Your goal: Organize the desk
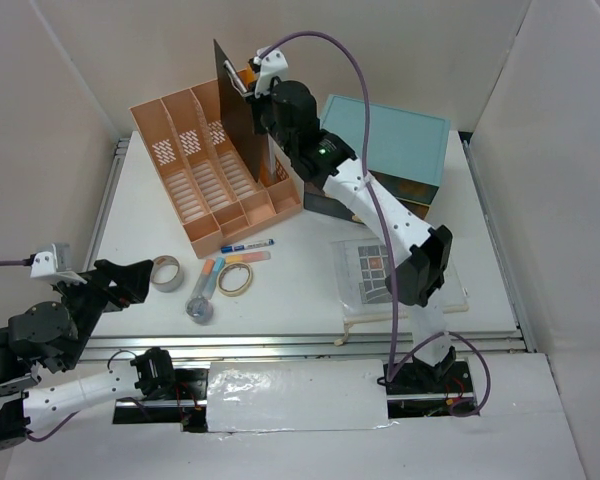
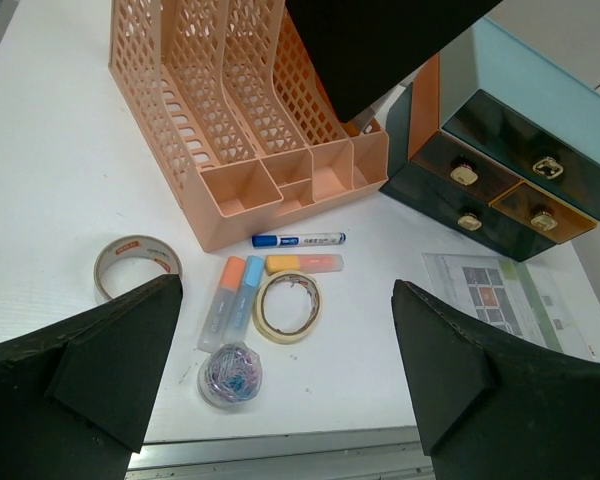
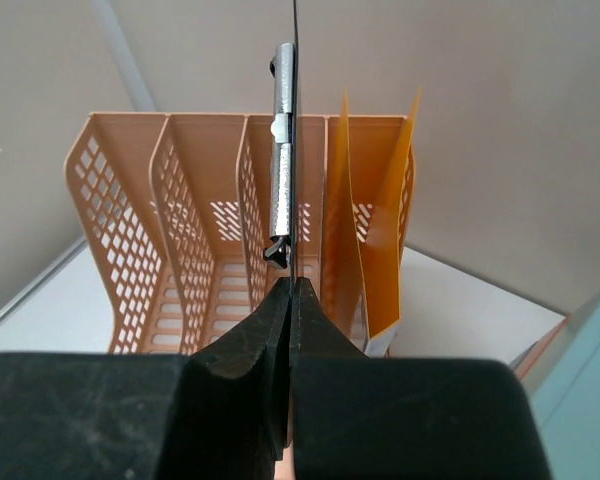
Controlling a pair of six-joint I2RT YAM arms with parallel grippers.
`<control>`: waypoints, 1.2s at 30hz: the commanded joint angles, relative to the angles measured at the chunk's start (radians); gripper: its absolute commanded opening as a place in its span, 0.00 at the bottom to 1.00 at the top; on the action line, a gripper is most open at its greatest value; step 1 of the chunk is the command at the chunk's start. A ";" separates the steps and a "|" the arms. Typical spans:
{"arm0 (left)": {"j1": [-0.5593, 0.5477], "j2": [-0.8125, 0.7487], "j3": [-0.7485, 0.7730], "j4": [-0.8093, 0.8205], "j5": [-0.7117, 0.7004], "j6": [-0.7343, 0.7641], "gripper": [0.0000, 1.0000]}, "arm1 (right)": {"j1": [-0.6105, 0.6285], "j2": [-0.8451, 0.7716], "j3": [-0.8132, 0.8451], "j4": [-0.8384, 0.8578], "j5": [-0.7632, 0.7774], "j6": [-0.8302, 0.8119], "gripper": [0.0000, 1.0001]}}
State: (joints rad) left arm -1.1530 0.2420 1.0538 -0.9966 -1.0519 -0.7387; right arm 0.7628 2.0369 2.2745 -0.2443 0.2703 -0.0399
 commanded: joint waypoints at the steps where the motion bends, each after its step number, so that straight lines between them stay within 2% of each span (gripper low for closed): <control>1: 0.003 0.002 0.002 0.013 -0.011 -0.018 1.00 | -0.016 0.039 0.039 0.141 -0.060 0.034 0.00; 13: 0.006 0.022 -0.003 0.027 -0.007 0.002 1.00 | -0.026 0.163 0.051 0.191 -0.117 0.141 0.01; 14: 0.006 0.022 -0.003 0.029 -0.005 0.004 1.00 | -0.026 0.167 0.052 0.192 -0.124 0.156 0.06; 15: 0.006 0.022 -0.005 0.030 -0.005 0.007 0.99 | -0.026 0.172 0.056 0.192 -0.134 0.161 0.21; 17: 0.006 0.025 -0.005 0.030 -0.003 0.009 1.00 | -0.026 0.178 0.062 0.197 -0.140 0.172 0.39; 18: 0.006 0.026 -0.005 0.030 -0.003 0.009 1.00 | -0.026 0.181 0.066 0.198 -0.135 0.173 0.57; 24: 0.006 0.028 -0.005 0.032 0.006 0.012 1.00 | -0.026 0.165 0.138 0.154 -0.100 0.152 0.98; 28: 0.006 0.042 0.002 0.029 -0.002 0.001 1.00 | -0.026 0.044 0.108 0.116 -0.100 0.144 1.00; 31: 0.009 0.069 0.012 0.021 -0.010 -0.010 0.99 | -0.026 -0.111 0.013 0.084 -0.112 0.167 1.00; 34: 0.013 0.124 0.029 0.042 0.016 -0.008 1.00 | -0.026 -0.301 -0.126 0.002 -0.053 0.216 1.00; 36: 0.025 0.202 0.049 0.055 0.041 -0.013 1.00 | -0.026 -0.473 -0.304 -0.047 0.027 0.251 1.00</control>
State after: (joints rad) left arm -1.1416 0.3519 1.0622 -0.9943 -1.0336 -0.7391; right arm 0.7406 1.8137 2.0838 -0.2348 0.2005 0.1486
